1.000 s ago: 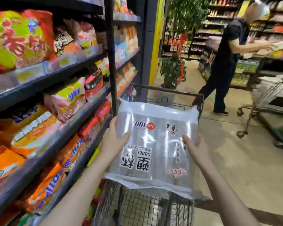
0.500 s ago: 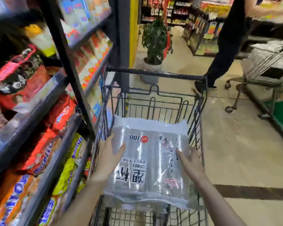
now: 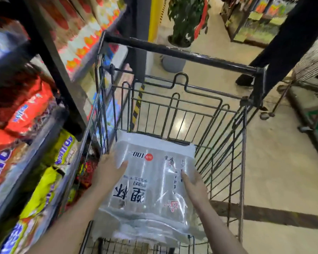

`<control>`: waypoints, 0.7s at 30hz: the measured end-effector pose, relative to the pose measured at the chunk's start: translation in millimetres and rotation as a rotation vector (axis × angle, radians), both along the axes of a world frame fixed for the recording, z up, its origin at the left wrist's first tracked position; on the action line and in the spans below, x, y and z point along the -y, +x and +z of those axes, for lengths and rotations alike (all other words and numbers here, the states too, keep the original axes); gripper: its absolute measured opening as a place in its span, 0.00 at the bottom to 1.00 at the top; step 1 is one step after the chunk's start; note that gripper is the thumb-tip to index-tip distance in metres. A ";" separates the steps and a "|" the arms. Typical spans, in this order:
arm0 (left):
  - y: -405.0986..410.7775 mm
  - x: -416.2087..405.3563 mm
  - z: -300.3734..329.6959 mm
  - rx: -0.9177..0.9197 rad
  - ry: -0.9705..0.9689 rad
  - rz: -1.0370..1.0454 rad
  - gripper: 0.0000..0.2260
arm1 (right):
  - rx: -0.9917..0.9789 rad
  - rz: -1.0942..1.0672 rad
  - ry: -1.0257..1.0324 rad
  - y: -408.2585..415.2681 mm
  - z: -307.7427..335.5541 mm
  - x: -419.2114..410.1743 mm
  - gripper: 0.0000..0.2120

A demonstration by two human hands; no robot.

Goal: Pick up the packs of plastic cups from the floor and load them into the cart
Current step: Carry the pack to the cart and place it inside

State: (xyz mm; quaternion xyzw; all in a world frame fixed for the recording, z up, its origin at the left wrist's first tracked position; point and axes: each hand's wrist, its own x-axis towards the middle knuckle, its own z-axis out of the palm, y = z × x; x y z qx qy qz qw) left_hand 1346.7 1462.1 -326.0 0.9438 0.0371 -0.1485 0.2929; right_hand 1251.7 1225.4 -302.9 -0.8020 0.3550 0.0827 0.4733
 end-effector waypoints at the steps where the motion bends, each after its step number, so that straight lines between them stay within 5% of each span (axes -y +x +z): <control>1: 1.1 0.0 -6.3 -0.004 0.006 -0.008 0.25 | -0.013 0.000 -0.004 0.9 -6.0 0.0 0.33; 13: -9.6 6.3 3.9 -0.039 0.087 -0.019 0.28 | -0.075 0.033 -0.024 1.2 -4.8 1.8 0.36; 21: -46.8 -18.5 81.1 0.118 0.255 -0.125 0.20 | 0.039 0.321 -0.366 -11.0 73.4 -4.1 0.29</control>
